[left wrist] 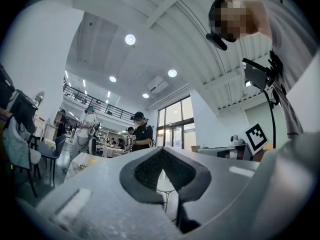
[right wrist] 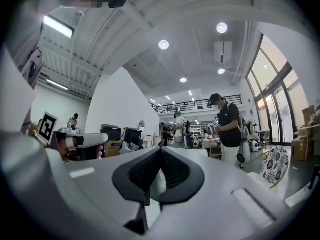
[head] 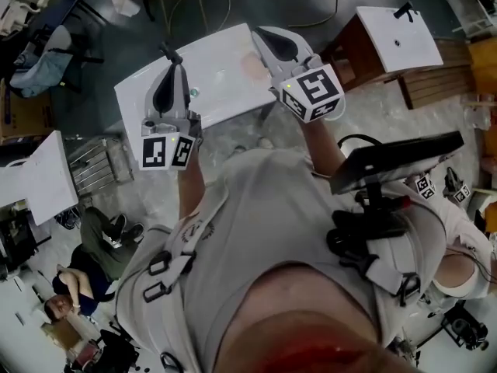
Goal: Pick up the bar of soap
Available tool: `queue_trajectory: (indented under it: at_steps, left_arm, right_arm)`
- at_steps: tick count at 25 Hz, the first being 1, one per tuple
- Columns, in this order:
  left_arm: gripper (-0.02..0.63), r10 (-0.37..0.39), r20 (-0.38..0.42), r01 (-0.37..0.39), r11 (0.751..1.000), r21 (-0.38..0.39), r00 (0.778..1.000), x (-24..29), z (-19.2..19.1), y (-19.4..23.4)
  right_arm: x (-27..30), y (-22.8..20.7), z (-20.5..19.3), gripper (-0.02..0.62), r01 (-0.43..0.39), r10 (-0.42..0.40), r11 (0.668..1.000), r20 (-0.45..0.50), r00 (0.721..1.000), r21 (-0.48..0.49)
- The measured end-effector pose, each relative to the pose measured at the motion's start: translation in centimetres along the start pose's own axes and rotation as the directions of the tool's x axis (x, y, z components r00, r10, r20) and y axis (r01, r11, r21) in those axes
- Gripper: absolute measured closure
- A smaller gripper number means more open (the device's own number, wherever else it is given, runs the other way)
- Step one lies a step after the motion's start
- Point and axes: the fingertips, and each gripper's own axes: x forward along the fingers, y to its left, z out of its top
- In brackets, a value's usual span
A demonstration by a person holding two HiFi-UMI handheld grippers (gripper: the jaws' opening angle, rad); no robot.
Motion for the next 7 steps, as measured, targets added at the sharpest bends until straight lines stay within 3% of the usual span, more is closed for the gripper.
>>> queue_trajectory:
  at_steps: [7]
  left_arm:
    - [0.607, -0.009, -0.013, 0.009, 1.000, -0.006, 1.000, -0.4, -0.5, -0.3]
  right_arm:
    - [0.6, 1.3, 0.3, 0.594, -0.040, 0.040, 0.999, -0.004, 0.999, -0.022]
